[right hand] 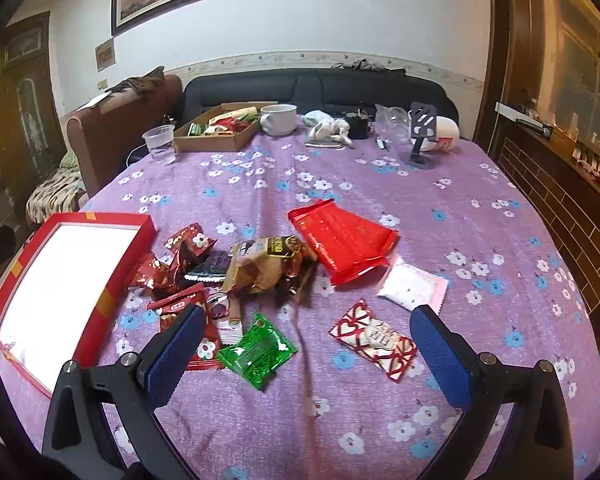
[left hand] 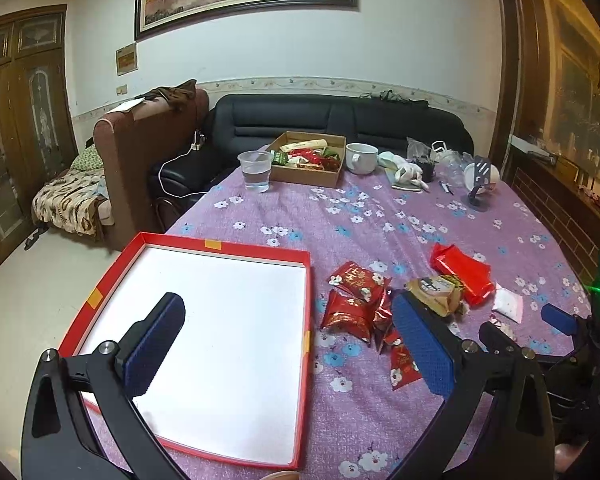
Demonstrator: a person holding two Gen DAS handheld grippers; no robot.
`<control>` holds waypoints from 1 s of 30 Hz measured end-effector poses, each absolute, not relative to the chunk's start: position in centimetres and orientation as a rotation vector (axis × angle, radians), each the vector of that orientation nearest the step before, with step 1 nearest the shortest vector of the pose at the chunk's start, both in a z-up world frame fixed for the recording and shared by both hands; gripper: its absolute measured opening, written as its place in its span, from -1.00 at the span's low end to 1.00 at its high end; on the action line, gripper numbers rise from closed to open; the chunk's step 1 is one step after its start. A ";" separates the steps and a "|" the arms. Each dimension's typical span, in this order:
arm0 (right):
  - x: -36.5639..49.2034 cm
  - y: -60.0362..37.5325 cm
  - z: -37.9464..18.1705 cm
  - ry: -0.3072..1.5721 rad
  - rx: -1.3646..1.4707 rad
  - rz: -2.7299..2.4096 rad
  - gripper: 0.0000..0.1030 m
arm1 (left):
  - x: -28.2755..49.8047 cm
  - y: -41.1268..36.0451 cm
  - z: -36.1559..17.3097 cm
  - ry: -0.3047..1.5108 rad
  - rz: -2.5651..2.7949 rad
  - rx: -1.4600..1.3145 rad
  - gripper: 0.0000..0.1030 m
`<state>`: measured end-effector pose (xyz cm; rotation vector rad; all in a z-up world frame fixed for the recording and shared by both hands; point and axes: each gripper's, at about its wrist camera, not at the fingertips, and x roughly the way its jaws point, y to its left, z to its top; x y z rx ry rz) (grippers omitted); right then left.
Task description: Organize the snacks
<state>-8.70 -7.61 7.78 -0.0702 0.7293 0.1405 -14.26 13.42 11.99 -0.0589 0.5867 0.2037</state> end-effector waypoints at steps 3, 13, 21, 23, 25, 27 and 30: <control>-8.4 -7.2 7.4 0.735 -0.073 0.149 0.99 | -13.8 13.5 11.7 0.598 0.202 -0.057 1.00; -7.4 -5.9 6.4 0.755 -0.094 0.173 0.99 | -12.4 13.9 10.7 0.634 0.208 -0.056 1.00; -6.6 -5.0 6.0 0.758 -0.110 0.194 0.99 | -11.6 14.0 10.1 0.649 0.217 -0.046 1.00; -6.3 -4.7 5.8 0.763 -0.109 0.202 0.99 | -11.3 14.1 9.8 0.660 0.217 -0.032 1.00; -6.0 -4.4 5.5 0.773 -0.108 0.216 0.99 | -10.9 14.3 9.5 0.674 0.208 -0.011 1.00; -5.6 -3.9 4.8 0.796 -0.120 0.230 0.99 | -10.7 15.0 9.1 0.687 0.193 0.009 1.00; -5.0 -3.2 3.9 0.820 -0.142 0.243 0.99 | -10.2 16.9 8.5 0.704 0.204 0.000 1.00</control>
